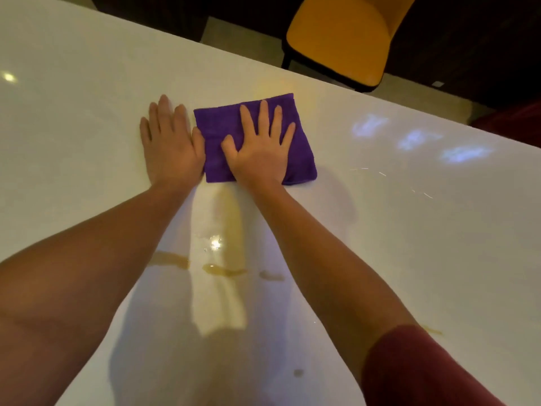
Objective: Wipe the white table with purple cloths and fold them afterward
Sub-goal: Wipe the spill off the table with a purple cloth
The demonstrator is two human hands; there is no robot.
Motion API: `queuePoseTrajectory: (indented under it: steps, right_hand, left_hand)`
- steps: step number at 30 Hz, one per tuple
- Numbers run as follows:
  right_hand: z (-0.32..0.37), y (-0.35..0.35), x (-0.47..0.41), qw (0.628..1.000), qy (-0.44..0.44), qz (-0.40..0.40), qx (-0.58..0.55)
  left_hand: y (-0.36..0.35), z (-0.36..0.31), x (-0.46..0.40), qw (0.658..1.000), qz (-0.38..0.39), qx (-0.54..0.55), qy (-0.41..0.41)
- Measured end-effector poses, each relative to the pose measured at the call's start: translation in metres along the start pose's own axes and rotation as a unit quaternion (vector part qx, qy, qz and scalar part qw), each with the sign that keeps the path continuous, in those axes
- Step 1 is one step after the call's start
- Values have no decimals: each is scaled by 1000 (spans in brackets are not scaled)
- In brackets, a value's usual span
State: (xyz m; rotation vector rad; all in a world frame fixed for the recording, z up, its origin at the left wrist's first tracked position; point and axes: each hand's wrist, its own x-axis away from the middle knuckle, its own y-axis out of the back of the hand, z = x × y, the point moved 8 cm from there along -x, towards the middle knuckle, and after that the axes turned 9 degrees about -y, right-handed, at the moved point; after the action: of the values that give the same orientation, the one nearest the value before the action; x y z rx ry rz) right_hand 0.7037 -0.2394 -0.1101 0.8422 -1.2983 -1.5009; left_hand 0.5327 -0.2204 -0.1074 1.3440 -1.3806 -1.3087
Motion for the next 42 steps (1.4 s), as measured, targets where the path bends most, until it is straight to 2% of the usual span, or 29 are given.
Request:
queuePoseTrajectory:
  steps: [4,7,12,15,17,19,22,24,26,28,30,33,35,42]
  right_hand:
    - [-7,-4,-8,999,41,22,-13]
    - [-51,7,2,998,47,20,-28]
    - [-199,42,23,1000,-31,0,-7]
    - [-293,60,55,996,-92,0,9]
    - [-332,63,82,992,-125,9,16]
    - [-341,61,99,990,-139,13,22]
    - [-317,55,107,992,-122,21,12]
    - [-298,51,105,996,-90,25,8]
    - [-289,52,91,998,-57,28,-3]
    - [-287,55,69,1000,-17,23,-2]
    - [-300,62,40,1000,-4,14,-20]
    - [-353,75,5,997,-68,3,-20]
    - [-394,81,-3,993,-114,5,-8]
    - [-493,99,46,970,-243,5,21]
  left_hand:
    - [3,0,4,1000,-23,9,-7]
    - [7,-1,5,999,-39,5,-15]
    - [13,-10,9,998,-45,-30,-13]
    - [19,-19,10,999,-36,-22,2]
    - [23,-37,13,999,-38,0,17]
    - [27,-85,19,998,-53,42,-4]
    - [16,-195,30,991,-34,112,-69]
    - [-4,-242,37,984,-15,174,-27]
    - [-23,-255,43,977,-19,208,51]
    - [-31,-255,47,981,-51,171,71]
    - [-34,-256,46,992,-52,104,52]
    - [-40,-266,44,999,-36,24,27]
    - [-41,-270,43,999,-16,11,25]
    - [-39,-277,42,999,35,-4,18]
